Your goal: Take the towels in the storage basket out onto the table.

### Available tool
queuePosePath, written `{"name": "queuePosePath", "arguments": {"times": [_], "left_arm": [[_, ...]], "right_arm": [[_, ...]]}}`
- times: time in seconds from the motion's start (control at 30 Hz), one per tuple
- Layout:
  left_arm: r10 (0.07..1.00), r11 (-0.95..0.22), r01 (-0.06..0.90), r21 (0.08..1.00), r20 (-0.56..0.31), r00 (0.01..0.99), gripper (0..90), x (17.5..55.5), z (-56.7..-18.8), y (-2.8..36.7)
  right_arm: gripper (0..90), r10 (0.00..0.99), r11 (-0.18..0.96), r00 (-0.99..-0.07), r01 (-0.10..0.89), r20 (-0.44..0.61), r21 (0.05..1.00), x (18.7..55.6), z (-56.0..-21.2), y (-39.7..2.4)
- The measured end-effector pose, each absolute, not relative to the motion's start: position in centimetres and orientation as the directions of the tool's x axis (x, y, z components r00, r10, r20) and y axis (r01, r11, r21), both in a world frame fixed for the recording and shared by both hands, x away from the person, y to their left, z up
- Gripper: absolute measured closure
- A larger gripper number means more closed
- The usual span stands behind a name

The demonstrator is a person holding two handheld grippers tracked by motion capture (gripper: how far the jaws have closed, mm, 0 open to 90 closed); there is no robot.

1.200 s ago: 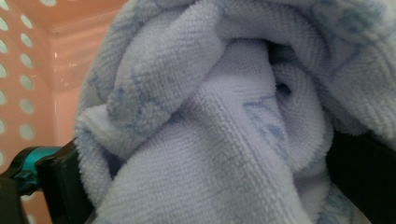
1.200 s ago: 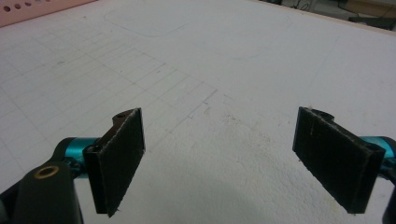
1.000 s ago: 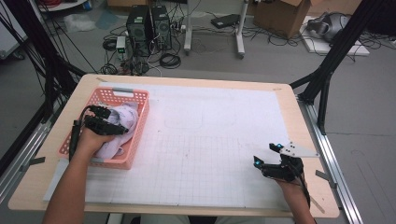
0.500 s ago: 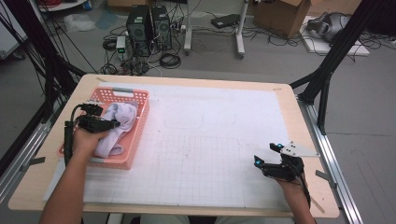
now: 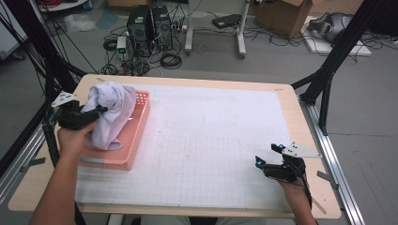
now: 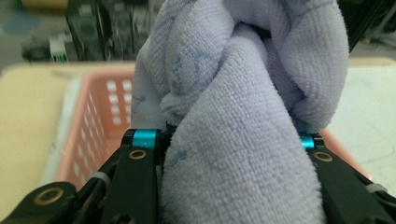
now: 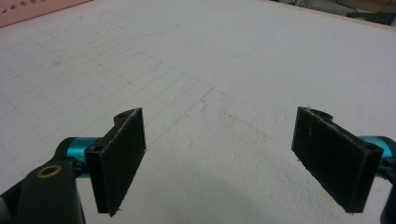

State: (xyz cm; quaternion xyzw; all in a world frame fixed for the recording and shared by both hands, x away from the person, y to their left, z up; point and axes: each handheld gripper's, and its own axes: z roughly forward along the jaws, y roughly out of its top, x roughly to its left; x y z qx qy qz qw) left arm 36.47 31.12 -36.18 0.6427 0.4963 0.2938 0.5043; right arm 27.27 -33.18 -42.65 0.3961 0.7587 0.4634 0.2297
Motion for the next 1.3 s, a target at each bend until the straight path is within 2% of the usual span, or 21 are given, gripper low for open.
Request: {"name": "queuePosePath", "arguments": {"times": [0.13, 0.3, 0.5, 0.7, 1.3], "left_arm": [[0.920, 0.014, 0.245, 0.969, -0.108, 0.377, 58.9, 35.7, -34.9, 31.5], [0.898, 0.011, 0.177, 0.984, -0.087, 0.431, 58.9, 34.9, -33.9, 31.8], [0.850, 0.082, 0.102, 0.991, -0.123, 0.512, 58.8, 34.1, -33.0, 31.9], [0.801, 0.129, 0.061, 0.990, -0.140, 0.581, 58.7, 33.5, -32.1, 31.1], [0.656, 0.136, -0.015, 0.991, -0.079, 0.751, 58.7, 32.9, -28.8, 25.9]], "right_arm": [[16.6, 0.813, 0.256, -0.582, 0.389, 0.020, 0.885, 27.3, -42.6, -33.2], [16.6, 0.814, 0.256, -0.581, 0.392, 0.023, 0.884, 27.3, -42.7, -33.2], [16.5, 0.813, 0.255, -0.582, 0.390, 0.022, 0.885, 27.3, -42.6, -33.2], [16.6, 0.812, 0.255, -0.583, 0.388, 0.022, 0.886, 27.3, -42.6, -33.1], [16.6, 0.812, 0.255, -0.583, 0.386, 0.020, 0.887, 27.2, -42.5, -33.0]]}}
